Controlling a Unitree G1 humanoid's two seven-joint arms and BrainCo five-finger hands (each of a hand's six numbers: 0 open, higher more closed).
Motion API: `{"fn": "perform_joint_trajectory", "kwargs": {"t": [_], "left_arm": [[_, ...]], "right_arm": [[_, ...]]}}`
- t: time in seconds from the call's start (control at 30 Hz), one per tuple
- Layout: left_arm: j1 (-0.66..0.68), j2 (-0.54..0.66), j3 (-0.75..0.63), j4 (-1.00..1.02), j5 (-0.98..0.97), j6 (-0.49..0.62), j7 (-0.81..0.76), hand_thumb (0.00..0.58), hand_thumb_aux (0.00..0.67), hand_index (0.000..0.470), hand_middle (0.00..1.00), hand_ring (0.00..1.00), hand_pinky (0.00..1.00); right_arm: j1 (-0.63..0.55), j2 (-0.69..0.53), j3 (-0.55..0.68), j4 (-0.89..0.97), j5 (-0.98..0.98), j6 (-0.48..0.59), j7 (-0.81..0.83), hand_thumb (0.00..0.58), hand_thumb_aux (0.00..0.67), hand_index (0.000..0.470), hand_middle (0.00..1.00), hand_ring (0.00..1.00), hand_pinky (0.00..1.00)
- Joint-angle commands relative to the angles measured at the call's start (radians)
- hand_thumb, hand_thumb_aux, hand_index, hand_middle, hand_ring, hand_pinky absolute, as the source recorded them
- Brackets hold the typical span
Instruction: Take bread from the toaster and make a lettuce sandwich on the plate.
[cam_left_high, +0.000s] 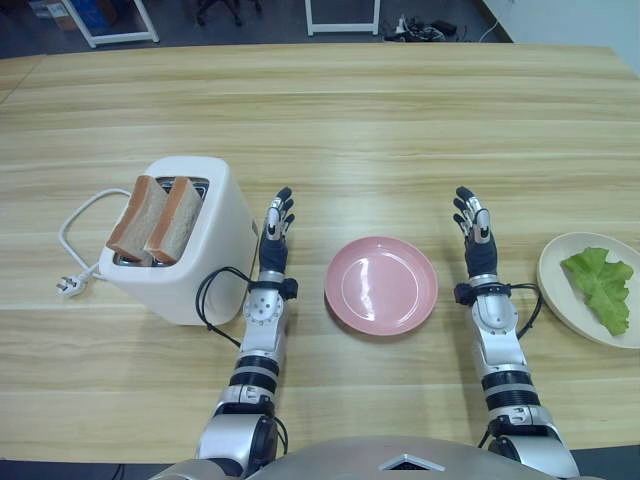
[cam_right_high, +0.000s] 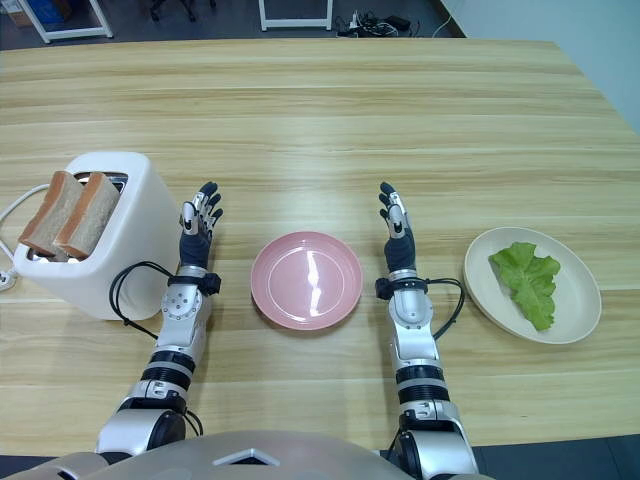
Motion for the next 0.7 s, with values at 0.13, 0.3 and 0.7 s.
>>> {"fn": "perform_joint_trajectory", "kwargs": {"t": [0.13, 0.3, 0.7], "left_arm": [[-0.011, 0.008, 0.002, 0.008, 0.007, -0.005, 0.003, 0.0, 0.0, 0.0, 0.0, 0.0, 0.0], [0.028, 0.002, -0.021, -0.089, -0.009, 0.011, -0.031, 0.0, 0.0, 0.0, 0.0, 0.0, 0.0], [0.163, 0.482, 0.332, -1.477, -0.664, 0.426, -0.078, 0.0, 0.0, 0.0, 0.0, 0.0, 0.0]], "right_arm": [[-0.006, 0.019, 0.014, 0.035, -0.002, 0.004, -0.003, 0.0, 0.0, 0.0, 0.0, 0.0, 0.0], [-0.011, 0.017, 0.017, 0.047, -0.036, 0.042, -0.043, 0.0, 0.0, 0.0, 0.0, 0.0, 0.0], [-0.018, 0.049, 0.052, 0.11, -0.05, 0.008, -0.066, 0.0, 0.0, 0.0, 0.0, 0.0, 0.0]]}}
